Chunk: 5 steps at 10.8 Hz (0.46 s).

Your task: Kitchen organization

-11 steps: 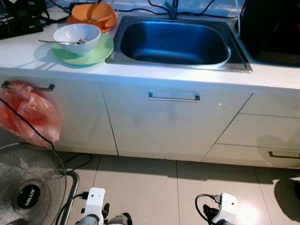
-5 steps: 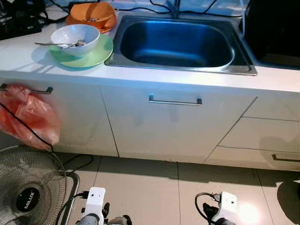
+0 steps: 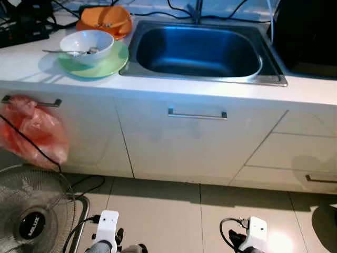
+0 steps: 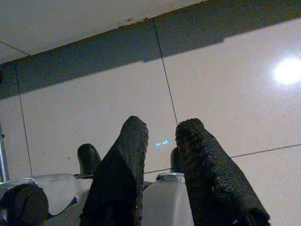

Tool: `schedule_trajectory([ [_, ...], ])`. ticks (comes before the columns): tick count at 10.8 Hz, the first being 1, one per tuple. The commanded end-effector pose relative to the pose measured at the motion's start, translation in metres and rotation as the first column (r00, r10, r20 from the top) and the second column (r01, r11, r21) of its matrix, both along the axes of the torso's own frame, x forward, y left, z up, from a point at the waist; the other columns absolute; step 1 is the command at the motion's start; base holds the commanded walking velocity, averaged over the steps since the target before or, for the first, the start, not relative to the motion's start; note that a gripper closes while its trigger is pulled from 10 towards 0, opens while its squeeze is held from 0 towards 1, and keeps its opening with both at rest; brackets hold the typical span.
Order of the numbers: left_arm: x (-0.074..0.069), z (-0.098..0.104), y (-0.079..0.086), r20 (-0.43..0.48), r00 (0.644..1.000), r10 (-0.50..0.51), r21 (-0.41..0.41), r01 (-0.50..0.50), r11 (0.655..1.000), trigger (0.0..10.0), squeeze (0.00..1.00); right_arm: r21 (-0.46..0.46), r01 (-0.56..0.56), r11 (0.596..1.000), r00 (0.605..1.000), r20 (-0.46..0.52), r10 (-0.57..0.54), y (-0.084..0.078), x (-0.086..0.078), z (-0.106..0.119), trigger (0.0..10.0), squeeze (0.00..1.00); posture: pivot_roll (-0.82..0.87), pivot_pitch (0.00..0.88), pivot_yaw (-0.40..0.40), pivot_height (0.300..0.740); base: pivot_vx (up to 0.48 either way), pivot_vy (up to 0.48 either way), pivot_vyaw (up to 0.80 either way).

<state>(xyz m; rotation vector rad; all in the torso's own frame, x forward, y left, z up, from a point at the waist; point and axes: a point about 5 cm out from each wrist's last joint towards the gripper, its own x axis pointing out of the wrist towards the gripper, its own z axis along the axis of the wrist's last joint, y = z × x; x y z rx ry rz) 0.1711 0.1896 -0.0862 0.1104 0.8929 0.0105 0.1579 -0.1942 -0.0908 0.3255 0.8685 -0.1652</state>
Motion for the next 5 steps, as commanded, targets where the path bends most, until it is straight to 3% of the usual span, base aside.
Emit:
schedule_trajectory([
  [1, -0.0038, -0.0019, 0.001, -0.02, 1.0, 0.0, 0.008, 0.0, 1.0, 10.0, 0.0, 0.003, 0.004, 1.0, 1.0, -0.011, -0.004, 0.0006, -0.0015, -0.001, 10.0, 0.0, 0.02, 0.1, 0.0, 0.74, 0.322, 0.0, 0.0],
  [5, -0.004, -0.0021, 0.0009, -0.023, 1.0, 0.001, 0.004, -0.001, 1.0, 10.0, 0.0, 0.002, 0.002, 1.0, 1.0, -0.013, -0.002, 0.0006, -0.0015, -0.001, 10.0, 0.0, 0.02, 0.1, 0.0, 0.74, 0.368, 0.0, 0.0],
])
